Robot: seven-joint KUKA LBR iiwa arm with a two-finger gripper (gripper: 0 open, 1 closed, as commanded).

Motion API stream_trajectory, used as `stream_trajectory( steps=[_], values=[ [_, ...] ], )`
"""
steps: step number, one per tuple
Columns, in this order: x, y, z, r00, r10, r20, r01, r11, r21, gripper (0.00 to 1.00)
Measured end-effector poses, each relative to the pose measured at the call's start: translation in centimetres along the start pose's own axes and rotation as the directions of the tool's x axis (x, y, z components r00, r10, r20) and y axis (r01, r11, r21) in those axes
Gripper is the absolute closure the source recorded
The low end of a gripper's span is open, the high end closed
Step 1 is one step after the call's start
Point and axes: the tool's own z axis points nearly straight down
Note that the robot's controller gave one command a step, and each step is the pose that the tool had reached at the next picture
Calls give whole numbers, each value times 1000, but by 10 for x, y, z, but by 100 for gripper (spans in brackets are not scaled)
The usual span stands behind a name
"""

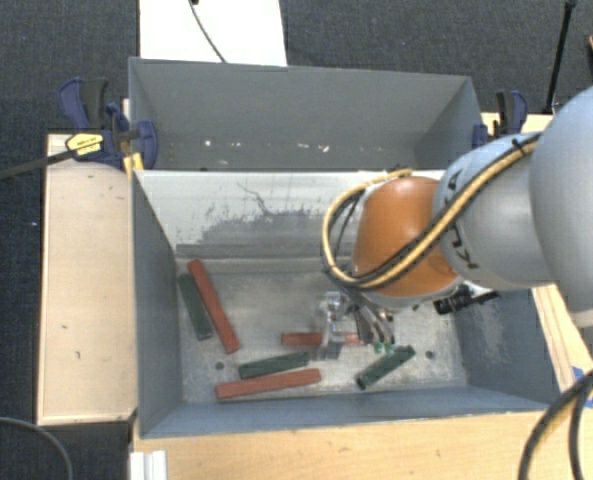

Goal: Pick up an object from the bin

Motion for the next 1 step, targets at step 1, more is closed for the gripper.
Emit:
stream_trajectory(
  steps=[1],
  values=[
    [13,4,-135,1000,-3,10,3,1000,-2,100]
  ],
)
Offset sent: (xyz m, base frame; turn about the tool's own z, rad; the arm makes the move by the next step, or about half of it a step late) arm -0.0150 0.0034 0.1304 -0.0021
